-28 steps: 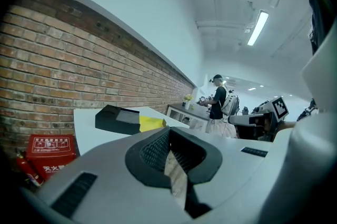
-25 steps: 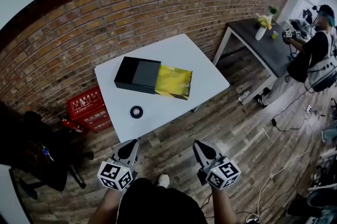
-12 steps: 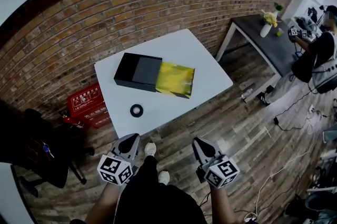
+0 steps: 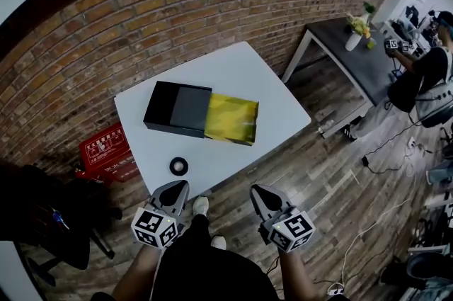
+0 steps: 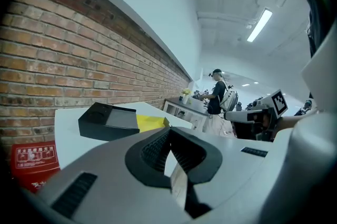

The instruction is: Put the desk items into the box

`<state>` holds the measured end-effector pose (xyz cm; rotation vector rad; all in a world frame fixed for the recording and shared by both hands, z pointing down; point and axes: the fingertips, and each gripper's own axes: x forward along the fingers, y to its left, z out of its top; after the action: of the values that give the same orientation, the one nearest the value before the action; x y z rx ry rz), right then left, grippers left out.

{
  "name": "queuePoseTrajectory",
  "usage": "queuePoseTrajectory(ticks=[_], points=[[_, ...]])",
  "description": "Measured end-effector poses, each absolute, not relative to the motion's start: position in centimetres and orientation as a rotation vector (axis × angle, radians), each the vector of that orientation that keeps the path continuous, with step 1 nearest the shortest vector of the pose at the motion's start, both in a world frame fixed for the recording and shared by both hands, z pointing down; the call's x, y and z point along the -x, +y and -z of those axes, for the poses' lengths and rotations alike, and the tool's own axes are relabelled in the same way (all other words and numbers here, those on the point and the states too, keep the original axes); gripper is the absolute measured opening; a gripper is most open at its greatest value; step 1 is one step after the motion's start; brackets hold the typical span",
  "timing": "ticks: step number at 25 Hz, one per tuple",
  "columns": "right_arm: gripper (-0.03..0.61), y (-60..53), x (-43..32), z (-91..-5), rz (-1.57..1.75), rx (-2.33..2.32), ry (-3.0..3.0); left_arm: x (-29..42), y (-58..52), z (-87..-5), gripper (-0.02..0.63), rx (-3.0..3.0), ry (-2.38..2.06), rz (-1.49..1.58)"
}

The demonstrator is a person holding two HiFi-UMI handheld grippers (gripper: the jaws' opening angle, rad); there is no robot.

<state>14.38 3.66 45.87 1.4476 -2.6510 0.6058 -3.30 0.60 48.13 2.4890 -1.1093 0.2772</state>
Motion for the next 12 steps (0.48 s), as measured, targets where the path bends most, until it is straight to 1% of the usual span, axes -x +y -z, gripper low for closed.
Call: queuePoseTrajectory(ticks=[12], points=[[0.021,-4.7,-13.4,-45.6,-0.583,-1.495,-2.571,3.6,-8.5,-48.5,0.012,-2.525,-1.003,-0.286]])
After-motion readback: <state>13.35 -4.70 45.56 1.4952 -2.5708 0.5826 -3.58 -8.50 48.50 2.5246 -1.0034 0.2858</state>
